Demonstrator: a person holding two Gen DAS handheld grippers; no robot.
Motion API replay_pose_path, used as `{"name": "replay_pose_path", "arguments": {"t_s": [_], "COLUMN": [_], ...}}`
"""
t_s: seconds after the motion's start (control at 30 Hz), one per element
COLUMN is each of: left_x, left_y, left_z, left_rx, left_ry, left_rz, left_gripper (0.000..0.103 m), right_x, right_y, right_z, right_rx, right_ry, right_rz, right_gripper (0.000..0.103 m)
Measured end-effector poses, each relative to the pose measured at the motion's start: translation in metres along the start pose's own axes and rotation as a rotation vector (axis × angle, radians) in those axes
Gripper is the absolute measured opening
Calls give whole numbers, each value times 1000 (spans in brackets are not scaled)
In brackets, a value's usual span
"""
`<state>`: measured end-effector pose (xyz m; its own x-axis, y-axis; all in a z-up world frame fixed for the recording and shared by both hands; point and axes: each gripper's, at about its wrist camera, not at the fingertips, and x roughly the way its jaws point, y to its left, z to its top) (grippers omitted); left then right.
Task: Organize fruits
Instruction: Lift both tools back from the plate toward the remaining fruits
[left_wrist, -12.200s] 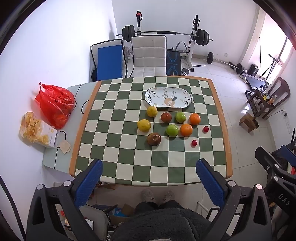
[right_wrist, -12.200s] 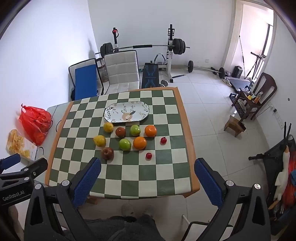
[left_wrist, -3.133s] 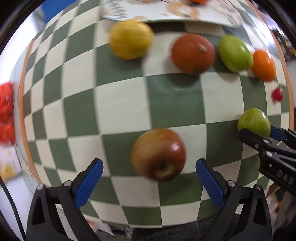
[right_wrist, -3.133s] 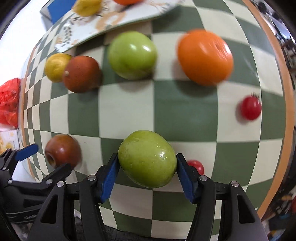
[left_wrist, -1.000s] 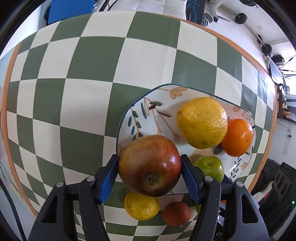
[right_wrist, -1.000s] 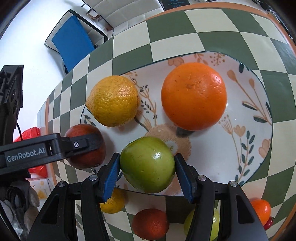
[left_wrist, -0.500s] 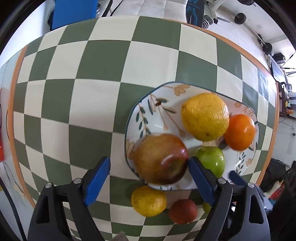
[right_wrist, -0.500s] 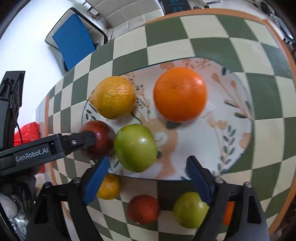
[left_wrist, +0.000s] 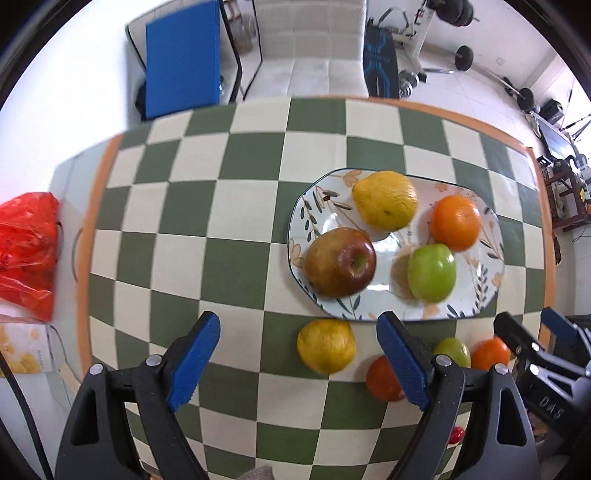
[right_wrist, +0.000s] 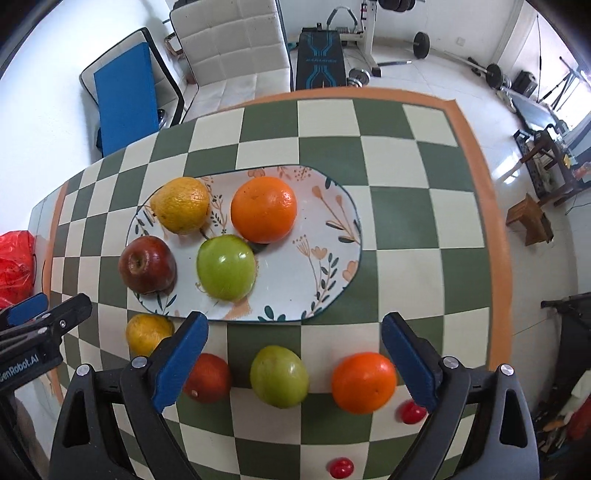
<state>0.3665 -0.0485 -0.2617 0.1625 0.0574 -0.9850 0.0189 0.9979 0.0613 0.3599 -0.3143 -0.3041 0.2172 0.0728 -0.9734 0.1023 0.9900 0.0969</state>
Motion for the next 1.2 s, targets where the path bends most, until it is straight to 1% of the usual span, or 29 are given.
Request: {"name": "replay_pose_path", "arguments": {"t_s": [0.1,0.2,0.4,0.77,1.03,1.2], "left_x": [-20,-41,-81,-143,-170,-177], "left_y": [3,4,1,3,2,0], "left_z": [-13,-25,-53,-91,-109,-113], "left_rx": [8,9,21,36,47,46], "left_ry": [-44,-78,-154,-257,-300,-316], "left_rz": [-5,-19,-27,-50,-63,-69], "left_gripper": [87,87,87,87,87,87], "right_x": [-25,-49,-95,-173,-211,-219], "right_y": [1,2,3,5,6,3], "right_z": [-10,-22,-49,-89,-109,-112], "right_rx": [-17,-20,-26,-12,5,19], "right_ry": [-39,-69,-145,-248,-307,-317], "right_rz": [-18,-8,-26,16,33,45], "right_gripper": [97,97,97,97,97,97]}}
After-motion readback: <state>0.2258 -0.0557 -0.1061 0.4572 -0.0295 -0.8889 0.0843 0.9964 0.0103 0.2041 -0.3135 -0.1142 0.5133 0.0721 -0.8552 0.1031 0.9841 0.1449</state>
